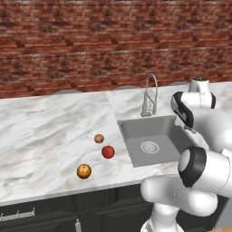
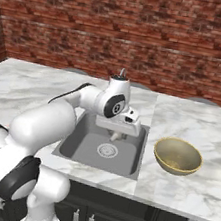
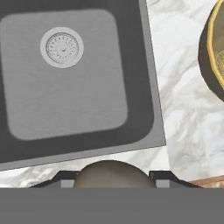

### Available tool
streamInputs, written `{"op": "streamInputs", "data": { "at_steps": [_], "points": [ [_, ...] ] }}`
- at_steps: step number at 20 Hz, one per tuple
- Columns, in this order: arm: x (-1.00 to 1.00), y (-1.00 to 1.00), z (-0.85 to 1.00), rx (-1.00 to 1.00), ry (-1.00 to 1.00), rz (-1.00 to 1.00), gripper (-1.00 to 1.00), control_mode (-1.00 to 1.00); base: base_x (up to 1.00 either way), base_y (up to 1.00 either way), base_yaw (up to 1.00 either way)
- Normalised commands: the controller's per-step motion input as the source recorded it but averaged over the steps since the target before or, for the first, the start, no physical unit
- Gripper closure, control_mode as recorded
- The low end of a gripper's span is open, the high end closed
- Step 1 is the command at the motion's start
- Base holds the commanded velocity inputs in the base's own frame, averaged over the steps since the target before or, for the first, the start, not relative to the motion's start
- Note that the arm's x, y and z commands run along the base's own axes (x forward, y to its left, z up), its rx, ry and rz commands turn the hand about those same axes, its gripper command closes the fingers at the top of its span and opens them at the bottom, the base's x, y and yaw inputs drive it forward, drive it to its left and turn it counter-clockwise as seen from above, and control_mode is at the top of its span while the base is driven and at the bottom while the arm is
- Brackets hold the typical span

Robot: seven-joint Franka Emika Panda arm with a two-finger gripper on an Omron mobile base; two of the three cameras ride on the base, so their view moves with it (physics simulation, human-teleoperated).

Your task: There is a mixed pile of frozen fruits and vegetables on the counter. Locate all the frozen vegetables and place the items in a bowl on the counter. Take all the frozen fruits and defrost them in a running sink.

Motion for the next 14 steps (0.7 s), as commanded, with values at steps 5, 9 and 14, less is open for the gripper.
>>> {"op": "streamInputs", "data": {
  "at_steps": [5, 9, 14],
  "points": [
    [0.06, -0.98, 0.26, 0.0, 0.09, -0.09, 1.0, -1.0, 0.0, 0.0, 0.0],
    [0.05, -0.97, 0.28, 0.05, 0.08, -0.09, 1.0, -1.0, 0.0, 0.0, 0.0],
    [0.09, -0.96, 0.13, 0.09, 0.06, -0.08, 1.0, -1.0, 0.0, 0.0, 0.0]
  ]
}}
